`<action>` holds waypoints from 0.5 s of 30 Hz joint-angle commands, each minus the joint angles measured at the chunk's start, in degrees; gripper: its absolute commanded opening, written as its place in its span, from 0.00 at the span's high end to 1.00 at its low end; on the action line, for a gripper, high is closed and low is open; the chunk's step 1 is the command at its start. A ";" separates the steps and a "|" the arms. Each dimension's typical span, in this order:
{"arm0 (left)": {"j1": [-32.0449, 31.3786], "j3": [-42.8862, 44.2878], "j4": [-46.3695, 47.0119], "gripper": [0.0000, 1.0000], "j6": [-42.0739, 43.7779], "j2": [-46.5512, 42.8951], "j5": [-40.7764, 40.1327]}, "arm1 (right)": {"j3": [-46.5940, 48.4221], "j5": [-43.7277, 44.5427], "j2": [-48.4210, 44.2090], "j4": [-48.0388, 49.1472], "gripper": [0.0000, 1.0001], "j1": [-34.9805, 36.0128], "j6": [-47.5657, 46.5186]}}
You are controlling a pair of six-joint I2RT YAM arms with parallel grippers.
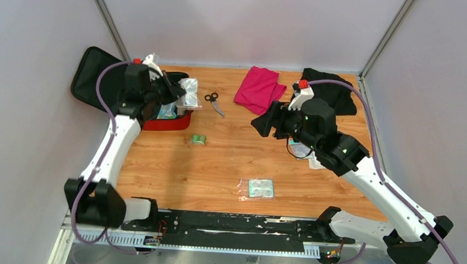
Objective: Organize the medicine kit
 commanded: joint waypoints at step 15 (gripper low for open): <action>14.30 33.89 -23.83 1.00 23.72 38.16 -15.99 | -14.07 11.01 -8.04 -7.35 0.31 -1.15 -10.99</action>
